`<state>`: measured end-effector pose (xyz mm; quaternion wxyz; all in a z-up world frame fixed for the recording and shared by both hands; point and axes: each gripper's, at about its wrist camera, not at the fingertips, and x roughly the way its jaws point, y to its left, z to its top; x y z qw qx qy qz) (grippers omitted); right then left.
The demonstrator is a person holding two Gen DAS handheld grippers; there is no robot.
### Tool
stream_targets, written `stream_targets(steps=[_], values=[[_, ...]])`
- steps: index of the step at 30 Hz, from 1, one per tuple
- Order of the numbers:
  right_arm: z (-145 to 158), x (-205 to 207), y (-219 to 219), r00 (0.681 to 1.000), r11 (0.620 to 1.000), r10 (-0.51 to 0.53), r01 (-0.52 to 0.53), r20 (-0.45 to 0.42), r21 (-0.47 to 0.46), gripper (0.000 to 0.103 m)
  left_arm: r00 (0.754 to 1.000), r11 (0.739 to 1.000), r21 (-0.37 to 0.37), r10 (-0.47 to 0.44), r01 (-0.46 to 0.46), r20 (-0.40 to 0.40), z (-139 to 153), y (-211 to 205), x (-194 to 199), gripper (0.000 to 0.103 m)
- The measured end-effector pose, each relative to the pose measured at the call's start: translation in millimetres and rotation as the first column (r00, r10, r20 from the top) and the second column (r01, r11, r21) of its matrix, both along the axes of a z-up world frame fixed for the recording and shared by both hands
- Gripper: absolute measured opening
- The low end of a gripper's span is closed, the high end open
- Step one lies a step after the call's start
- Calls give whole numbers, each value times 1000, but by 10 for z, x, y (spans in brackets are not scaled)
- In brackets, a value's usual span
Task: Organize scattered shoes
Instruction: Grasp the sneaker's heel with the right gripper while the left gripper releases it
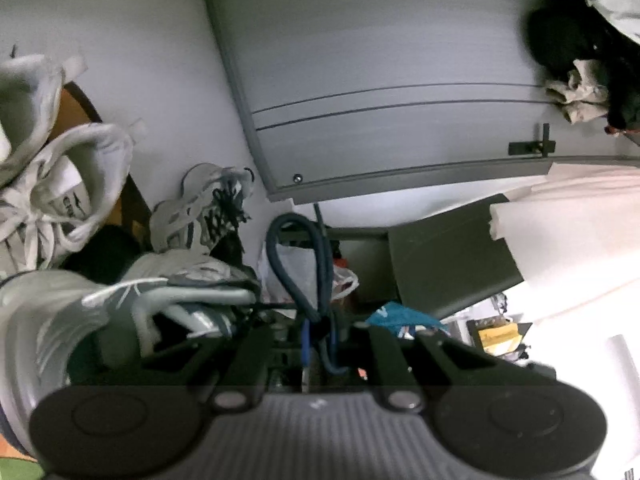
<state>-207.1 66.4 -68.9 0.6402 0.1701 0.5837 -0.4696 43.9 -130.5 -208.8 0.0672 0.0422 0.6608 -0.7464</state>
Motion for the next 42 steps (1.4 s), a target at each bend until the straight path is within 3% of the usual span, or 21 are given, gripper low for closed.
stream_targets(steps=[5, 10, 18, 23, 29, 35, 42], values=[[-103, 78, -170, 999, 998, 47, -46, -26, 30, 102, 999, 999, 34, 2, 0, -54, -32, 16, 128, 9], [-163, 130, -206, 997, 996, 75, -75, 5, 49, 102, 996, 999, 38, 5, -1, -84, 24, -70, 290, 9], [-242, 133, -207, 996, 997, 77, -77, 45, -9, 102, 997, 999, 32, 0, 2, -78, 189, -166, 520, 9], [-238, 212, -292, 987, 986, 157, -156, 17, -51, 102, 999, 1000, 26, -13, 15, -51, 253, -185, 650, 9], [-237, 454, -651, 941, 947, 321, -322, 108, -8, 102, 998, 999, 21, -41, 42, -36, 293, -92, 813, 9], [-345, 783, -749, 845, 851, 502, -520, 183, 69, 102, 999, 999, 31, -36, 36, -8, 255, -16, 932, 9], [-464, 1026, -836, 797, 810, 545, -580, 259, 82, 102, 999, 997, 65, -50, 51, -20, 146, 25, 972, 9]])
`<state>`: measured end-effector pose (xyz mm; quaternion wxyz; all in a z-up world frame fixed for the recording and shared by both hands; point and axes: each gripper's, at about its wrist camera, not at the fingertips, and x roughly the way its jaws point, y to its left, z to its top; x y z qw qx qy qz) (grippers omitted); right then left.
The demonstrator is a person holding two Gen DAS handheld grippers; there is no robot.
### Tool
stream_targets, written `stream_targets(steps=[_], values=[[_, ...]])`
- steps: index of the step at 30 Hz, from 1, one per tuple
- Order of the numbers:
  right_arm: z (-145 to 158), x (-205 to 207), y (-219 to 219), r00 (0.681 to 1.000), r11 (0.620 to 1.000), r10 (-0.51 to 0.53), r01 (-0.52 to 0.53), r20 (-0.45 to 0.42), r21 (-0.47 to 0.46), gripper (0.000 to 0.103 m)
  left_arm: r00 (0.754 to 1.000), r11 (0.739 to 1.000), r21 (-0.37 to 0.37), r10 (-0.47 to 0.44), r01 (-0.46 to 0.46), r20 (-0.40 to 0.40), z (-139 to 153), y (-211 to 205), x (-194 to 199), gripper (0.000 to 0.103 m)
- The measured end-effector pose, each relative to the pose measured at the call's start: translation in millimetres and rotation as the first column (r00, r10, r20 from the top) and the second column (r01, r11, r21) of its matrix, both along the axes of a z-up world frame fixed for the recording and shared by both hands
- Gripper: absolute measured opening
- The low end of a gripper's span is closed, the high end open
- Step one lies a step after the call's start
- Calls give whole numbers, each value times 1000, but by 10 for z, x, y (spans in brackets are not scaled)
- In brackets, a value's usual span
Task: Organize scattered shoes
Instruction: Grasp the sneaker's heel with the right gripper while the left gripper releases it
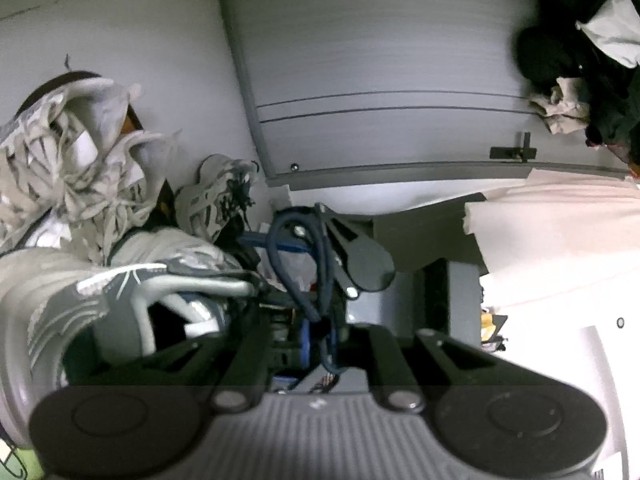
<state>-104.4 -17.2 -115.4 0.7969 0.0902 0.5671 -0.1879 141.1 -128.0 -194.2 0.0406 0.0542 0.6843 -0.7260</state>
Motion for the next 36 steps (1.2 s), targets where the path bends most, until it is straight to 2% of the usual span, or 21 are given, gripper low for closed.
stream_targets(steps=[6, 11, 14, 21, 26, 30, 35, 36], values=[[-47, 57, -25, 999, 1000, 23, -23, 24, 1, 102, 1000, 1000, 1, -8, 8, -10, -39, -3, 8, 9], [-153, 56, 51, 999, 1000, 15, -16, 40, 24, 101, 998, 999, 8, 48, -48, -31, -58, -15, 36, 9], [-163, 3, 64, 996, 998, -38, 35, 76, 43, 99, 997, 998, -4, 68, -69, -27, -71, 22, 22, 9], [-169, -82, 210, 988, 992, -120, 115, 102, 55, 98, 999, 999, -10, 49, -50, -17, -45, 15, -86, 9], [-74, -202, 320, 968, 978, -208, 205, 141, 39, 96, 999, 999, -18, 40, -41, -19, 4, -18, -156, 9], [-44, -306, 399, 947, 963, -270, 266, 174, 46, 91, 1000, 999, -46, 22, -21, 12, 79, -34, -243, 9], [-32, -481, 497, 900, 932, -360, 359, 247, 53, 89, 1000, 1000, -9, 11, -11, 7, 51, -44, -332, 9], [-19, -512, 512, 886, 924, -380, 378, 265, 61, 86, 1000, 1000, -5, 17, -17, 1, 50, -54, -336, 9]])
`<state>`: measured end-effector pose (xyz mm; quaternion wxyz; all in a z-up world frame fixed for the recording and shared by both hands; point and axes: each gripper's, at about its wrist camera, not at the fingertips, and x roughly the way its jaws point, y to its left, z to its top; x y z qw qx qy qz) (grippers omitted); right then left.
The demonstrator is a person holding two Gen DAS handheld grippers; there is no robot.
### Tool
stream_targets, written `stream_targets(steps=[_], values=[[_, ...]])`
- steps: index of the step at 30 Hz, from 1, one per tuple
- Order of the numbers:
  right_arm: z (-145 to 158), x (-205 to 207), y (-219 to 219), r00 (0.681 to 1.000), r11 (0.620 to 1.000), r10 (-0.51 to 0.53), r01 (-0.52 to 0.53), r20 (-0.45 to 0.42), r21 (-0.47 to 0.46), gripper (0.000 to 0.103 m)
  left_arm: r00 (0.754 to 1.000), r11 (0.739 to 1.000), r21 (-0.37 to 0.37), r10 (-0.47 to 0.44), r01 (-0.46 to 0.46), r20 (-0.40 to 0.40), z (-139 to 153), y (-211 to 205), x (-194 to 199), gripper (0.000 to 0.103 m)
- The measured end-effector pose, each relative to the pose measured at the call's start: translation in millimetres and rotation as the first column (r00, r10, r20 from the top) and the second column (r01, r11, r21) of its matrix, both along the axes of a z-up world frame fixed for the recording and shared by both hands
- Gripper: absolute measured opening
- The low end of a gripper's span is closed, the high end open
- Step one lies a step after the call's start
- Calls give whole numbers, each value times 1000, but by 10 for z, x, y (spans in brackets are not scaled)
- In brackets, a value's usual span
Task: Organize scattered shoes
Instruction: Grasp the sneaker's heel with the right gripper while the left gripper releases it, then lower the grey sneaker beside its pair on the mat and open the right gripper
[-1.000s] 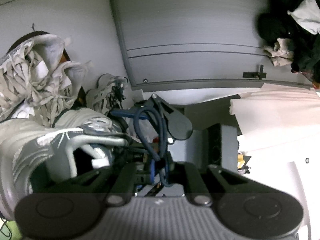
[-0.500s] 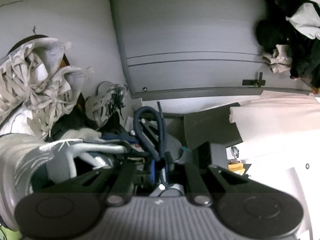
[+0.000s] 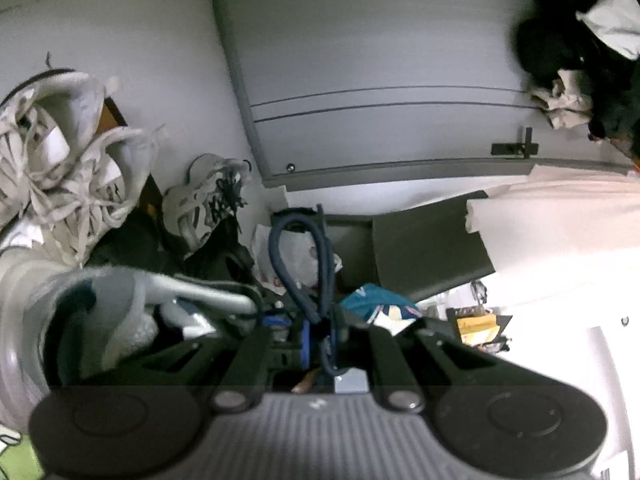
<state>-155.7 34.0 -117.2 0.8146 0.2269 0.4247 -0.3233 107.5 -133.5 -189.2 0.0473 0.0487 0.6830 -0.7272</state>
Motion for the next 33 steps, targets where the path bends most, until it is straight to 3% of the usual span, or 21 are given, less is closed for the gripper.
stream_targets(steps=[7, 14, 23, 27, 31, 33], values=[[-6, -72, 77, 992, 997, -74, 73, 106, 14, 78, 1000, 1000, -3, 18, -18, 3, 34, -127, -54, 9], [-181, -133, -4, 969, 976, -209, 214, 129, -27, 78, 1000, 1000, 9, 17, -17, 24, -47, -205, -142, 9], [-192, -310, -89, 945, 957, -277, 288, 174, -39, 78, 998, 999, -4, 32, -31, 53, -63, -463, -321, 9], [-213, -467, -206, 917, 930, -350, 365, 192, -49, 78, 998, 999, -36, 19, -17, 57, 36, -637, -574, 9], [-230, -634, -407, 853, 859, -472, 502, 223, -100, 78, 997, 997, -82, 9, -3, 73, 134, -891, -817, 9], [-247, -676, -493, 839, 839, -498, 530, 219, -123, 78, 996, 994, -105, 4, 5, 88, 183, -1053, -982, 9]])
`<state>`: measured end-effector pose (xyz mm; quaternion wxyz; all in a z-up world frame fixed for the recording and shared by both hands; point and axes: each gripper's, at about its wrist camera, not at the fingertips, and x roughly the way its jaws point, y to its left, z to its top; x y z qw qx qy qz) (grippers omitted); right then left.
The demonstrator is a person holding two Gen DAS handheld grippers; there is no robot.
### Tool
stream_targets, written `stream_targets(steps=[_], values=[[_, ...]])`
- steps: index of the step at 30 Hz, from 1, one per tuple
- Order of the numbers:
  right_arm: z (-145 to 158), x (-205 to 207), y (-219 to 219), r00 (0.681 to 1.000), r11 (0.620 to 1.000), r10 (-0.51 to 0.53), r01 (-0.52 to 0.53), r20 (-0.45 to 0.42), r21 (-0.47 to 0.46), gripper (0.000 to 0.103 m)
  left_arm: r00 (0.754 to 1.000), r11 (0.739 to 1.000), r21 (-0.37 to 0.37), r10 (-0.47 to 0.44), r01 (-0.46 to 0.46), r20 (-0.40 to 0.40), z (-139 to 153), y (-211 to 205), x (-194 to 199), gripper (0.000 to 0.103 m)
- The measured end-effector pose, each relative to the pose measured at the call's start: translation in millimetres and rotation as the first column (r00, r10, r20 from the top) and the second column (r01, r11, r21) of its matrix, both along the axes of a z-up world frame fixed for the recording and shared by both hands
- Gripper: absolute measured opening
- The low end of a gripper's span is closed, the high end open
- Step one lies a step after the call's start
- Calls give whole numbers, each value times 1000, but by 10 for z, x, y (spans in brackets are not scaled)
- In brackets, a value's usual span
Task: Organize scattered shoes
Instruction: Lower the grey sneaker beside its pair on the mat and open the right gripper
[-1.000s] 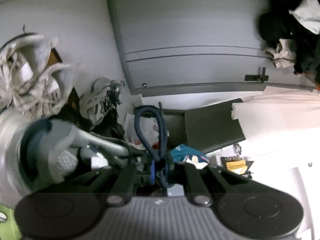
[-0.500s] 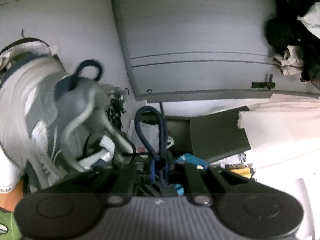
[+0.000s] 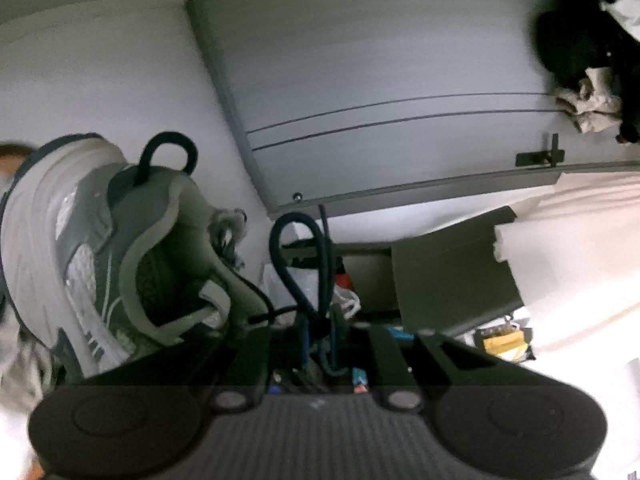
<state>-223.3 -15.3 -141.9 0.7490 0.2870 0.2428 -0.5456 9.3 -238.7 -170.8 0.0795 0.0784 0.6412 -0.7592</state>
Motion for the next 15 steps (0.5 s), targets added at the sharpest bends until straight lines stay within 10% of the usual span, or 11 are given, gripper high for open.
stream_targets(steps=[15], values=[[-527, -678, -924, 963, 963, -268, 269, 32, -35, 78, 996, 997, -52, -50, 54, 69, -339, -1055, -954, 9]])
